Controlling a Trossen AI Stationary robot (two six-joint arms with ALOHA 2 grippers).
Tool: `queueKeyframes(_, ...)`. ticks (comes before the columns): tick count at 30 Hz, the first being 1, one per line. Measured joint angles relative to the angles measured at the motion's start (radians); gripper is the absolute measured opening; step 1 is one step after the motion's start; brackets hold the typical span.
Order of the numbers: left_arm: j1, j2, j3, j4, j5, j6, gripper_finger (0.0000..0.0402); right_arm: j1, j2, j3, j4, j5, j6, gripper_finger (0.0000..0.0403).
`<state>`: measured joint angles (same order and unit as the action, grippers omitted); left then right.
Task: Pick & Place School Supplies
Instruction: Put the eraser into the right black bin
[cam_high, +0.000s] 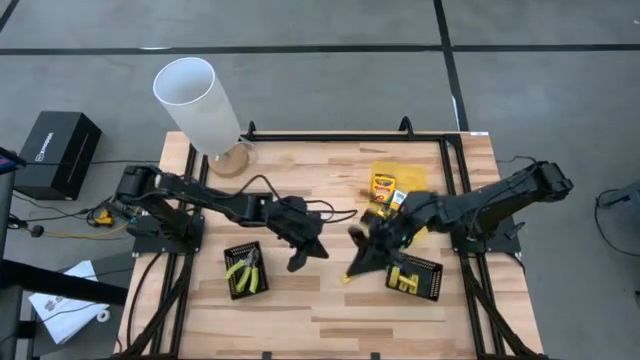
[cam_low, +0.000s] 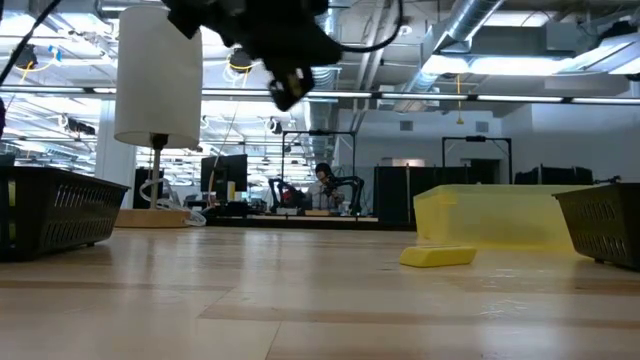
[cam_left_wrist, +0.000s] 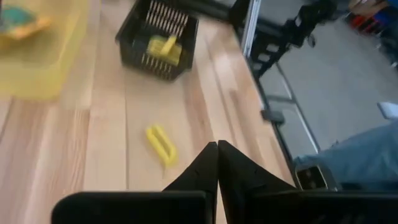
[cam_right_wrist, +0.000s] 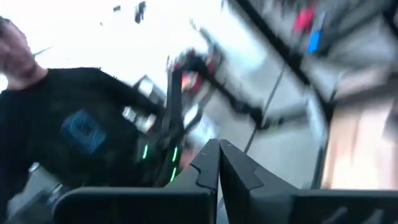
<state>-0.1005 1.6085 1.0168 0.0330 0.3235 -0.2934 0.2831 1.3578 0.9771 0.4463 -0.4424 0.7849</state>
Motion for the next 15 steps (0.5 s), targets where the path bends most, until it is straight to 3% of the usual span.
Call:
queueKeyframes(5,0.001,0.069,0.001,0.127,-0.002,0.0,0.0001,0.013,-0.077,0.0,0.016,0.129,-0.104,0.0001)
queueKeyframes(15,-0.028,0.191,0.015,0.164,-0.039,0.116,0.0001,0.11,-0.297,0.0,0.007,0.465,-0.417,0.0)
